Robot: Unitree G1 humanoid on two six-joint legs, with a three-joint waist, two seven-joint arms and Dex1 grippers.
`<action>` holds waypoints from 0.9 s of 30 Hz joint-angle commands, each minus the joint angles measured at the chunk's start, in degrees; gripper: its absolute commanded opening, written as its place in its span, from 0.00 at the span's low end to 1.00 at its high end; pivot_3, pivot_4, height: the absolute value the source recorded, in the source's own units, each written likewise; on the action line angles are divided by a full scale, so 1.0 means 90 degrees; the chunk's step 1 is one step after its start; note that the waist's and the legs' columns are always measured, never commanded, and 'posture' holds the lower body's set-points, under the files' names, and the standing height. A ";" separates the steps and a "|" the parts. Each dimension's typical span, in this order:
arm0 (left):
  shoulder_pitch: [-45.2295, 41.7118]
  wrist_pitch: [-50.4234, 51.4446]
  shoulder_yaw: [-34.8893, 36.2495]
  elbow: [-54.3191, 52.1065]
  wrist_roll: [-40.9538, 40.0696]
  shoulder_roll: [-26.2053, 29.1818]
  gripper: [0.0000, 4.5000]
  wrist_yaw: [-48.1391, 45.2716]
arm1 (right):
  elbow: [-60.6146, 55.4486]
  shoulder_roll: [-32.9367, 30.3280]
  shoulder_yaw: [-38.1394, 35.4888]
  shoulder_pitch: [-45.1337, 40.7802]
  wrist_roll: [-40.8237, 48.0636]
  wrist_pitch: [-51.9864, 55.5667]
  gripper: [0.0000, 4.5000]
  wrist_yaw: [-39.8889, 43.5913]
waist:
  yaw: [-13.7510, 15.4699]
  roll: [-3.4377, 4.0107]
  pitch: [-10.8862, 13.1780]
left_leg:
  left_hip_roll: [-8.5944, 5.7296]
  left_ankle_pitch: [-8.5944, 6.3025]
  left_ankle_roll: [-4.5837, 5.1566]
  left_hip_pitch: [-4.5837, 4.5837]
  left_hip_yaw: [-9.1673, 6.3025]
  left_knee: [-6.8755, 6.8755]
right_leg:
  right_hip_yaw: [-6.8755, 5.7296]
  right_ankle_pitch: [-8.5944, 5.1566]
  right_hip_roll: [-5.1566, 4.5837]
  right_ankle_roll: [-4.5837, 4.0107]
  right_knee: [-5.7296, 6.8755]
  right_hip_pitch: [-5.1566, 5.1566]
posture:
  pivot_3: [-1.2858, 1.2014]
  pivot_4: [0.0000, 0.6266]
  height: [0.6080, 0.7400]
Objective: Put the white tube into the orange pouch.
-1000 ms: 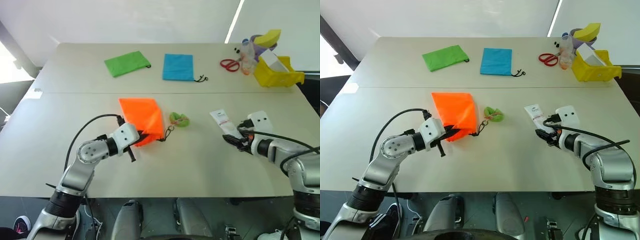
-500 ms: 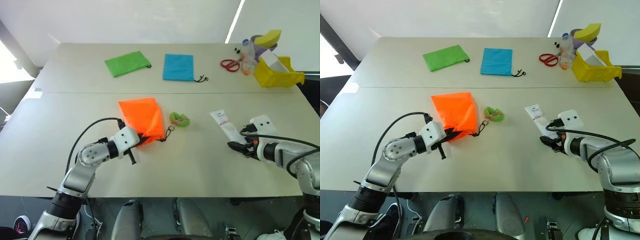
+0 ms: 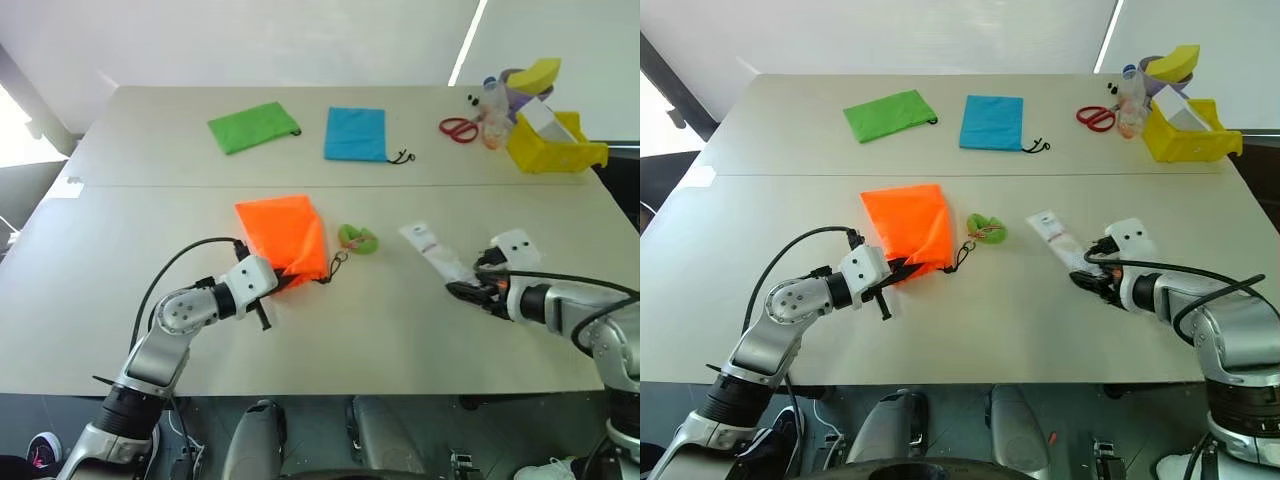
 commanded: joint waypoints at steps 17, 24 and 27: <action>-0.0245 0.1112 0.0316 -0.0811 -0.0586 0.0198 0.00 -0.0137 | -0.1701 -0.0281 0.1979 0.0960 -0.0055 -0.1513 0.41 0.0374 | 0.0152 -0.0013 0.0003 | -0.0003 -0.0002 0.0003 0.0000 0.0003 0.0017 | -0.0002 -0.0011 -0.0007 -0.0023 -0.0005 0.0005 | 0.52 0.24 1.00; -0.0162 0.1601 0.0400 -0.1405 -0.0662 0.0769 0.00 -0.0413 | -0.0995 0.0672 0.2656 0.0137 -0.0611 -0.1559 0.41 -0.0462 | 0.0150 -0.0014 0.0004 | -0.0003 -0.0002 0.0003 -0.0006 0.0004 0.0010 | -0.0002 -0.0011 -0.0008 -0.0022 -0.0007 -0.0002 | 0.52 0.24 1.00; -0.0024 0.1740 0.0489 -0.1625 -0.0751 0.0961 0.00 -0.0478 | -0.0841 0.1063 0.2785 -0.0122 -0.0720 -0.1473 0.41 -0.0786 | 0.0150 -0.0014 0.0004 | -0.0002 -0.0002 0.0003 -0.0006 0.0003 0.0010 | -0.0003 -0.0012 -0.0009 -0.0024 -0.0008 -0.0002 | 0.52 0.24 1.00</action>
